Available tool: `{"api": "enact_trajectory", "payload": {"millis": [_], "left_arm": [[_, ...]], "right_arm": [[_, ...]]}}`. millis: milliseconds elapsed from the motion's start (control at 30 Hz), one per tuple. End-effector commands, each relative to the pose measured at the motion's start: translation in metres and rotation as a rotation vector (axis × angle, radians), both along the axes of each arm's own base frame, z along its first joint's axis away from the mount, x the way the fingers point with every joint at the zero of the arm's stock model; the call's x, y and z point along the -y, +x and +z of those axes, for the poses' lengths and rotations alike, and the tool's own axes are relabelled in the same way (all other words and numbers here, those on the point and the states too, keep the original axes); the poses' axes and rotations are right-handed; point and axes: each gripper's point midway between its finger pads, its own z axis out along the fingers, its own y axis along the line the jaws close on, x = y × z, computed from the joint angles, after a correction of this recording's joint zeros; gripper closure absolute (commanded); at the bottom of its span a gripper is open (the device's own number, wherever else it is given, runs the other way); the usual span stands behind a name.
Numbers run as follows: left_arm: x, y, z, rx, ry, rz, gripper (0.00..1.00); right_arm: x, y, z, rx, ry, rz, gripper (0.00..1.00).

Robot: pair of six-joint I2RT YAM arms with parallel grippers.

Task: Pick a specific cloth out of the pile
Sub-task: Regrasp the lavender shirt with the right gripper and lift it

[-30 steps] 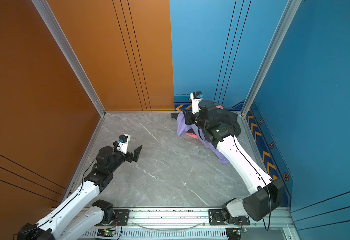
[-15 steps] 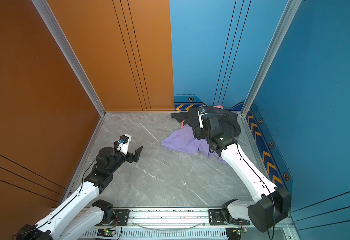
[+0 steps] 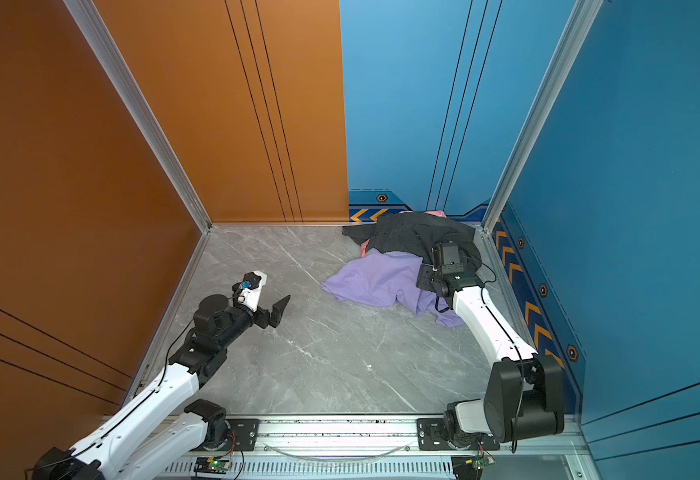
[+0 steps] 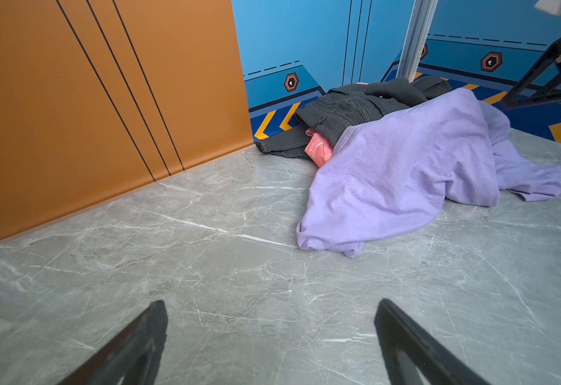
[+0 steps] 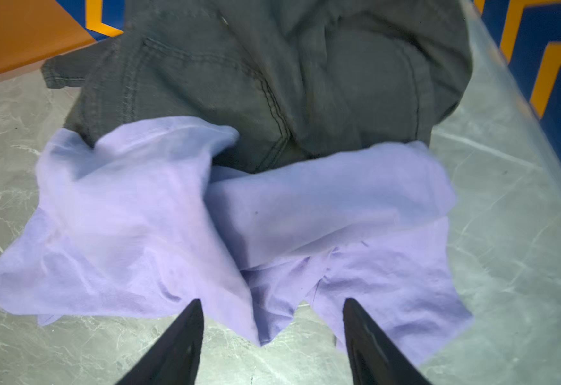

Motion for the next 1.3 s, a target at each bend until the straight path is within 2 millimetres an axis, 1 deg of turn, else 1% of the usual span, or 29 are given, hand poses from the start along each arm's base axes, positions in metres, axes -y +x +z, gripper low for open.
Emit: {"api": "enact_trajectory", "payload": {"millis": [0, 33, 133, 233, 267, 300, 367, 400, 467, 533, 633, 733, 800, 933, 1067, 1133, 1200, 1267], "left_arm": [[0.008, -0.006, 0.001, 0.023, 0.007, -0.052, 0.02], [0.008, -0.007, 0.001, 0.026, 0.007, -0.052, 0.02], [0.008, -0.007, 0.002, 0.028, 0.008, -0.052, 0.02], [0.009, -0.008, 0.002, 0.030, 0.009, -0.055, 0.02], [0.008, -0.008, 0.002, 0.031, 0.009, -0.054, 0.02], [0.009, -0.008, 0.002, 0.032, 0.009, -0.055, 0.02], [0.008, -0.008, 0.003, 0.036, 0.009, -0.052, 0.02], [0.008, -0.008, 0.003, 0.036, 0.010, -0.053, 0.02], [0.009, -0.009, 0.003, 0.037, 0.010, -0.056, 0.02], [0.009, -0.009, 0.003, 0.037, 0.010, -0.058, 0.02], [0.011, -0.010, 0.004, 0.039, 0.008, -0.066, 0.02], [0.013, -0.011, 0.005, 0.038, 0.003, -0.077, 0.02], [0.015, -0.012, 0.005, 0.038, -0.001, -0.087, 0.02], [0.023, -0.016, 0.013, 0.043, -0.032, -0.123, 0.02], [0.034, -0.020, 0.032, 0.057, -0.088, -0.174, 0.02], [0.038, -0.022, 0.044, 0.068, -0.114, -0.196, 0.02], [0.043, -0.024, 0.060, 0.085, -0.144, -0.219, 0.02], [0.048, -0.026, 0.075, 0.099, -0.170, -0.246, 0.02]], "right_arm": [[-0.017, 0.008, -0.016, -0.022, 0.132, -0.002, 0.38], [-0.019, 0.010, -0.021, -0.030, 0.145, 0.001, 0.39], [-0.022, 0.015, -0.036, -0.057, 0.173, -0.011, 0.47], [-0.026, 0.019, -0.045, -0.075, 0.193, -0.016, 0.54], [-0.026, 0.020, -0.048, -0.080, 0.198, -0.020, 0.59], [-0.027, 0.021, -0.049, -0.082, 0.202, -0.022, 0.68], [-0.029, 0.021, -0.048, -0.083, 0.216, -0.022, 0.82], [-0.030, 0.022, -0.047, -0.078, 0.224, -0.020, 0.87], [-0.033, 0.022, -0.040, -0.061, 0.241, -0.014, 0.89], [-0.036, 0.023, -0.028, -0.029, 0.251, -0.004, 0.95], [-0.037, 0.024, -0.001, 0.046, 0.266, -0.001, 1.00], [-0.039, 0.026, 0.034, 0.156, 0.294, 0.007, 1.00], [-0.042, 0.027, 0.061, 0.243, 0.323, 0.018, 1.00], [-0.058, 0.027, 0.116, 0.405, 0.370, 0.082, 1.00], [-0.081, 0.023, 0.170, 0.520, 0.400, 0.164, 1.00], [-0.096, 0.022, 0.194, 0.562, 0.413, 0.216, 1.00], [-0.117, 0.018, 0.219, 0.600, 0.423, 0.282, 1.00], [-0.139, 0.013, 0.237, 0.615, 0.429, 0.350, 1.00]]}}
